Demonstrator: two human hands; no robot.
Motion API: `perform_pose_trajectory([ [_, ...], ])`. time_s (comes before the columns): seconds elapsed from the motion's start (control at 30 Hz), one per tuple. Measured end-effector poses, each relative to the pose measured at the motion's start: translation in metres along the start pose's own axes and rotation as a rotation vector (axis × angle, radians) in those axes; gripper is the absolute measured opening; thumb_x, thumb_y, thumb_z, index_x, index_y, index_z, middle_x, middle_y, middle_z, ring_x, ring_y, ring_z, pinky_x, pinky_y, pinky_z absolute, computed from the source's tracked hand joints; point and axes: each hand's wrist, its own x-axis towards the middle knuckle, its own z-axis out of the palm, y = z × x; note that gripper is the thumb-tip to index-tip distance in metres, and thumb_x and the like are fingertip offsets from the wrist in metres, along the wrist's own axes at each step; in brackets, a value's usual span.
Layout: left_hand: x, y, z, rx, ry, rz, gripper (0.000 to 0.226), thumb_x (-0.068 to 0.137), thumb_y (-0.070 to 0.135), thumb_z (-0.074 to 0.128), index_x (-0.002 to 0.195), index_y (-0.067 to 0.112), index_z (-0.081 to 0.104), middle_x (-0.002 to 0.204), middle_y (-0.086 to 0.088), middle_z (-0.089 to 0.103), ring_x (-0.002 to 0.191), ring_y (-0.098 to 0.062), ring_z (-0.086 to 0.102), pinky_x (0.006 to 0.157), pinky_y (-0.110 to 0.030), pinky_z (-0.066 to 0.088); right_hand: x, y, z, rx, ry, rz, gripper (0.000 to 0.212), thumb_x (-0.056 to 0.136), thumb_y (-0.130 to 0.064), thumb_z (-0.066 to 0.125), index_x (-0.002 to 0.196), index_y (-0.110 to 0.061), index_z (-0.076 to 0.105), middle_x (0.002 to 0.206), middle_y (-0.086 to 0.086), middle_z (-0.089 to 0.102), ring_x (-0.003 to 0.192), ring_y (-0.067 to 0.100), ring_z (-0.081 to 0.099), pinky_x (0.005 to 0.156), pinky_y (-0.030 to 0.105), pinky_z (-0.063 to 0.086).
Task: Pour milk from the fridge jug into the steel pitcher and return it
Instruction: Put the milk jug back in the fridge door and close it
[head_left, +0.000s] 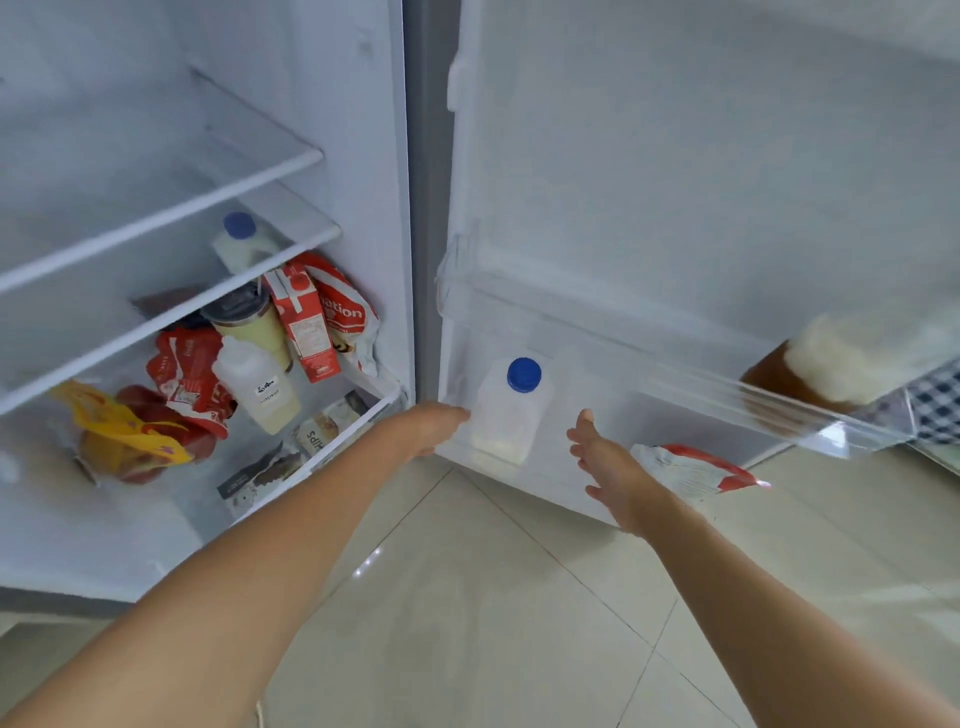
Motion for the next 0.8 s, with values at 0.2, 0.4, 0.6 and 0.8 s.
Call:
perform_pose_trajectory([
  [0.2,-0.126,0.042,-0.037,0.567,0.02,0.158,0.044,0.099,0.037,0.036,0.124,0.004,0.053,0.128,-0.013,0.056,0.112,-0.027,0.055,0.072,-0.026,0.04,-0.102,-0.003,-0.04,-0.551,0.174,-0.216,0.067,0.097,-0.056,0.029,0.151,-0.015,0.026,0.151,0.01,0.04,0.14,0.031,0.033,0.113,0.044,0.025],
  [0.4,-0.251,0.109,-0.059,0.863,0.222,0.249,0.059,0.098,0.041,0.039,0.148,0.012,0.029,0.154,-0.011,0.03,0.14,-0.029,0.033,0.114,-0.039,0.03,-0.212,-0.054,-0.095,-0.772,0.351,-0.358,0.067,0.097,-0.053,0.033,0.151,-0.015,0.024,0.155,0.01,0.032,0.141,0.029,0.031,0.112,0.042,0.029],
  [0.6,-0.338,0.184,-0.066,1.155,0.39,0.362,0.06,0.097,0.029,0.04,0.15,0.009,0.021,0.158,-0.013,0.016,0.146,-0.027,0.014,0.118,-0.045,0.019,-0.293,-0.111,-0.155,-0.808,0.444,-0.446,0.069,0.097,-0.053,0.033,0.151,-0.011,0.022,0.154,0.013,0.032,0.139,0.033,0.031,0.109,0.045,0.032],
  [0.8,-0.395,0.254,-0.075,1.165,0.54,0.478,0.061,0.099,0.038,0.039,0.149,0.007,0.023,0.159,-0.014,0.016,0.148,-0.028,0.011,0.119,-0.048,0.016,-0.349,-0.159,-0.209,-0.773,0.554,-0.534,0.07,0.097,-0.053,0.035,0.151,-0.011,0.024,0.154,0.014,0.031,0.141,0.033,0.027,0.112,0.048,0.028],
])
